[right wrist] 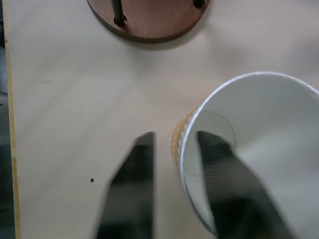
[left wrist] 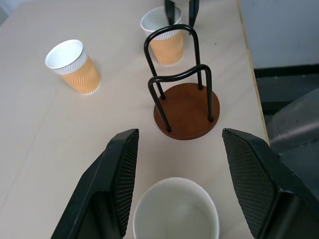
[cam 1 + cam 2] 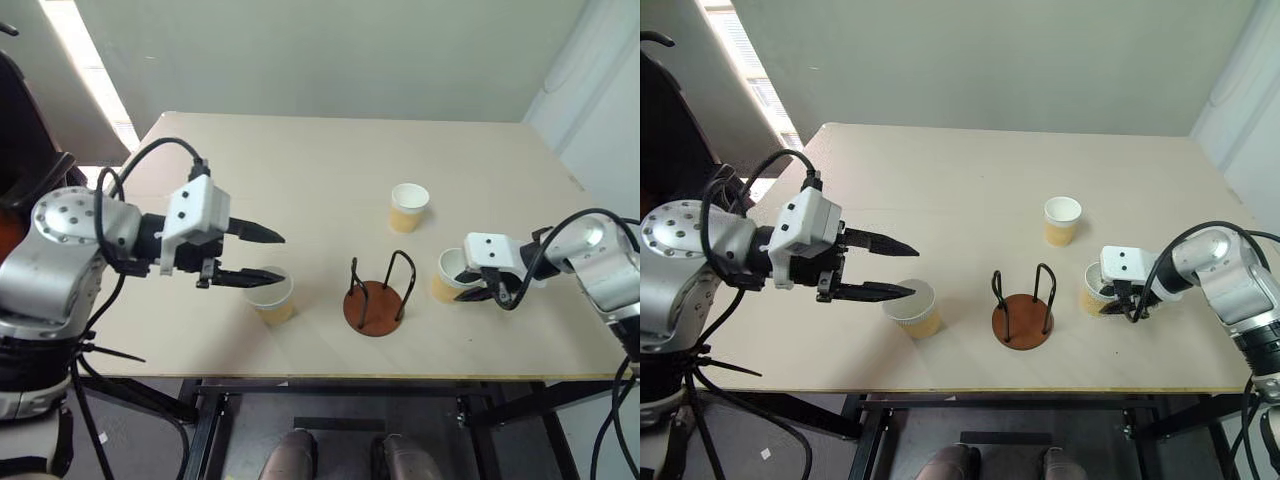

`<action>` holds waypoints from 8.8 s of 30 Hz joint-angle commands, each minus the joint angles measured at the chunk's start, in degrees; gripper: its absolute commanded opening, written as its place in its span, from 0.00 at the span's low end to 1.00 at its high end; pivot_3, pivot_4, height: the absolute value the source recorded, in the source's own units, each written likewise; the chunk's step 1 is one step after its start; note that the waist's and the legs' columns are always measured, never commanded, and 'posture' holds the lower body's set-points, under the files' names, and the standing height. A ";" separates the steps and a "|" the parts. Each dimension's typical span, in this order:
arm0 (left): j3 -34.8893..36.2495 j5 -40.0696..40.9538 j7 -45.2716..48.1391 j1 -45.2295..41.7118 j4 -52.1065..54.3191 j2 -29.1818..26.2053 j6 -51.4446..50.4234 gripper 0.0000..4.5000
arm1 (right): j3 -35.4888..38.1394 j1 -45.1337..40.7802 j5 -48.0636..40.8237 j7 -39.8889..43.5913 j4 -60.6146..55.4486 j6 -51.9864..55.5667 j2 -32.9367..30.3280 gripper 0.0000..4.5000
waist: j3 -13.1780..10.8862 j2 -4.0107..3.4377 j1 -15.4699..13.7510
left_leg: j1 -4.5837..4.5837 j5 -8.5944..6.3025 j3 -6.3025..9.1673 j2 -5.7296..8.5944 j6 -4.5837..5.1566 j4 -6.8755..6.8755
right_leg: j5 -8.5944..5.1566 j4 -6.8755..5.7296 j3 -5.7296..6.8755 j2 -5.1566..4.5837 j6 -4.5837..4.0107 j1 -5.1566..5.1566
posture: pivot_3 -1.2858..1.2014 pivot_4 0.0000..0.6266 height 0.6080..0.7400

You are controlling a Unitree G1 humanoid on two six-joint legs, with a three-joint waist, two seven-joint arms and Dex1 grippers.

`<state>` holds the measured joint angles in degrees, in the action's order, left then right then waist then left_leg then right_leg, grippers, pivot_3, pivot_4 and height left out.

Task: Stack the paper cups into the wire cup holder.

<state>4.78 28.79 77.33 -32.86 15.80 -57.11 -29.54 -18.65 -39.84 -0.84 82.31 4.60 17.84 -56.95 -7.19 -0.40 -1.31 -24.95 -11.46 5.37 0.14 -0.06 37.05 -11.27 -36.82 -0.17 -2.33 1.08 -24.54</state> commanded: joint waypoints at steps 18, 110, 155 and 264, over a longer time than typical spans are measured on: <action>6.62 4.42 -3.37 7.40 0.39 -4.00 -1.78 1.00 | 9.00 -19.32 -23.77 9.97 -17.66 10.14 3.19 0.00 | 0.05 0.08 0.58 | -0.01 -0.19 0.09 -0.05 -0.38 -0.26 | -0.40 -0.11 0.03 0.10 -0.50 -0.25 | 0.52 0.24 1.00; 6.58 5.34 -5.01 2.13 1.38 -0.90 -3.34 1.00 | 1.71 -24.47 -25.19 10.19 -6.34 2.53 5.79 0.01 | -0.03 0.05 0.38 | -0.41 0.31 0.06 -0.29 -1.63 -0.83 | 0.09 -0.03 0.12 0.35 -0.36 -0.75 | 0.52 0.24 1.00; 8.08 4.52 -6.72 9.64 2.13 -6.16 -1.32 1.00 | -9.24 -24.73 -12.80 10.19 -2.81 -9.57 9.12 0.56 | -0.04 0.04 0.84 | -0.05 0.57 0.20 -0.32 -0.83 -0.92 | 0.05 -0.33 0.13 0.32 -1.25 -0.76 | 0.52 0.24 1.00; -37.53 -3.29 15.17 -45.69 -48.68 28.65 26.19 0.31 | 32.85 12.63 -45.42 -23.37 -35.48 29.77 -6.59 0.78 | -0.03 0.07 -1.29 | -1.27 0.02 -0.16 0.12 0.35 1.09 | 0.87 0.79 -0.13 -0.05 1.80 -0.31 | 0.52 0.24 1.00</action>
<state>-33.43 25.55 90.21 -77.75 -33.47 -28.62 -3.08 12.89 -27.20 -45.93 59.30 -29.68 48.33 -63.09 -7.22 -0.33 -2.60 -26.23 -11.44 5.21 0.26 0.29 38.15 -10.40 -36.03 -0.30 -2.38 2.89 -24.84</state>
